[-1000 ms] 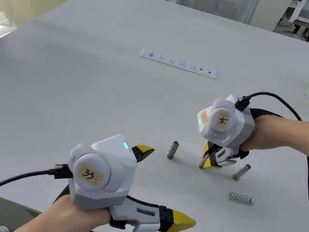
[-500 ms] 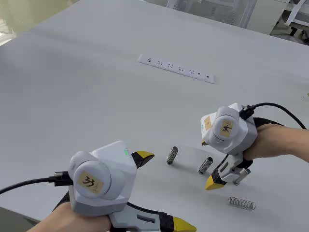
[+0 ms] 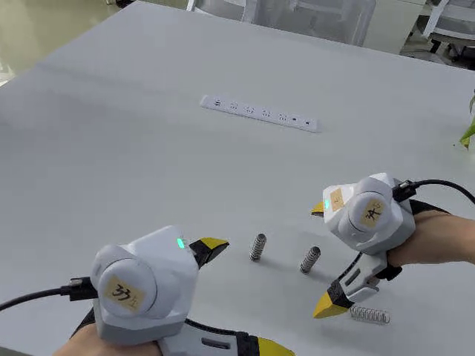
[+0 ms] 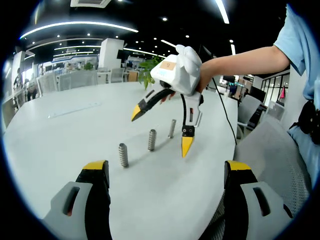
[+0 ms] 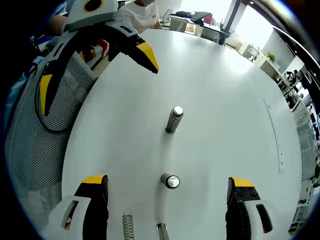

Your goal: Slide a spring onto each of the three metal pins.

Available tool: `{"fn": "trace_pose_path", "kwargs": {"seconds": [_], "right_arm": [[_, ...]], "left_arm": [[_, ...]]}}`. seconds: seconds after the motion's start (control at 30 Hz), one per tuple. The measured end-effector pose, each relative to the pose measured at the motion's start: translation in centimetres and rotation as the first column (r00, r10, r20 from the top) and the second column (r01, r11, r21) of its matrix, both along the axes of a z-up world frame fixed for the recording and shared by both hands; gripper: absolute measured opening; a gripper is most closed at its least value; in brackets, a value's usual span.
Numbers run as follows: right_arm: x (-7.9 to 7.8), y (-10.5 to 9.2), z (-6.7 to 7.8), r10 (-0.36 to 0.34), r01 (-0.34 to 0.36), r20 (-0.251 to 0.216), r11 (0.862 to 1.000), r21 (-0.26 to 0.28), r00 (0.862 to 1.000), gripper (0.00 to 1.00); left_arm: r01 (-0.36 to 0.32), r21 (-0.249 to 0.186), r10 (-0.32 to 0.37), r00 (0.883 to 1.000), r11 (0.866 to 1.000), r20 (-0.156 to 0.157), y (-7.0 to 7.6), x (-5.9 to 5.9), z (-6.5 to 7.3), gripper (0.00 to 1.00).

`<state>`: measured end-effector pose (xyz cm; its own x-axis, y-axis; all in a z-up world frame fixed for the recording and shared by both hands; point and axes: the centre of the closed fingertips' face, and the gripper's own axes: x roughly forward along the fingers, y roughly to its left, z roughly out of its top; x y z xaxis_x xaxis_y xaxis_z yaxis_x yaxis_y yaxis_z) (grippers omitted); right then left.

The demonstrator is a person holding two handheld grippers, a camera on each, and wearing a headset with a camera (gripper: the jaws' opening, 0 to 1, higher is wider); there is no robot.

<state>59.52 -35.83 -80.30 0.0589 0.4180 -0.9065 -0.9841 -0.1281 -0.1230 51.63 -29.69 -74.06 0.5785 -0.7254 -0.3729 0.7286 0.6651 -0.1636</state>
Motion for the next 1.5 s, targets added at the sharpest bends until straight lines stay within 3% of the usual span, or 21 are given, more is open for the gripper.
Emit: {"fn": "trace_pose_path", "kwargs": {"seconds": [0.07,0.13,0.2,0.47,0.7,1.07,1.5], "right_arm": [[0.1,0.4,0.8,-0.040,0.040,0.003,0.996,0.081,0.999,0.99],[0.2,0.1,1.2,-0.073,0.072,0.007,0.991,0.112,0.997,0.99],[0.1,-0.4,1.4,-0.067,0.063,0.023,0.990,0.124,0.998,0.99],[-0.4,-3.0,2.2,-0.161,0.153,0.026,0.972,0.180,0.987,0.99],[-1.1,-5.8,2.5,-0.252,0.245,0.002,0.942,0.228,0.968,0.99],[-4.0,-10.2,2.9,-0.401,0.403,-0.070,0.865,0.298,0.913,0.99],[-6.2,-13.9,3.9,-0.504,0.509,-0.113,0.785,0.352,0.856,0.99]], "left_arm": [[-0.001,0.004,0.001,1.000,1.000,0.008,0.0,0.3,0.2,0.94],[0.003,0.010,-0.003,1.000,1.000,0.011,-0.1,0.5,0.4,0.94],[0.006,0.011,-0.006,1.000,1.000,0.013,-0.2,0.7,0.5,0.94],[0.027,0.026,-0.028,0.999,0.999,0.034,-1.2,1.3,1.2,0.94],[0.051,0.034,-0.052,0.998,0.998,0.028,-2.0,1.3,1.2,0.93],[0.102,0.043,-0.102,0.995,0.994,0.007,-3.9,0.8,0.5,0.93],[0.148,0.052,-0.148,0.989,0.988,-0.003,-5.4,1.0,0.0,0.92]]}}
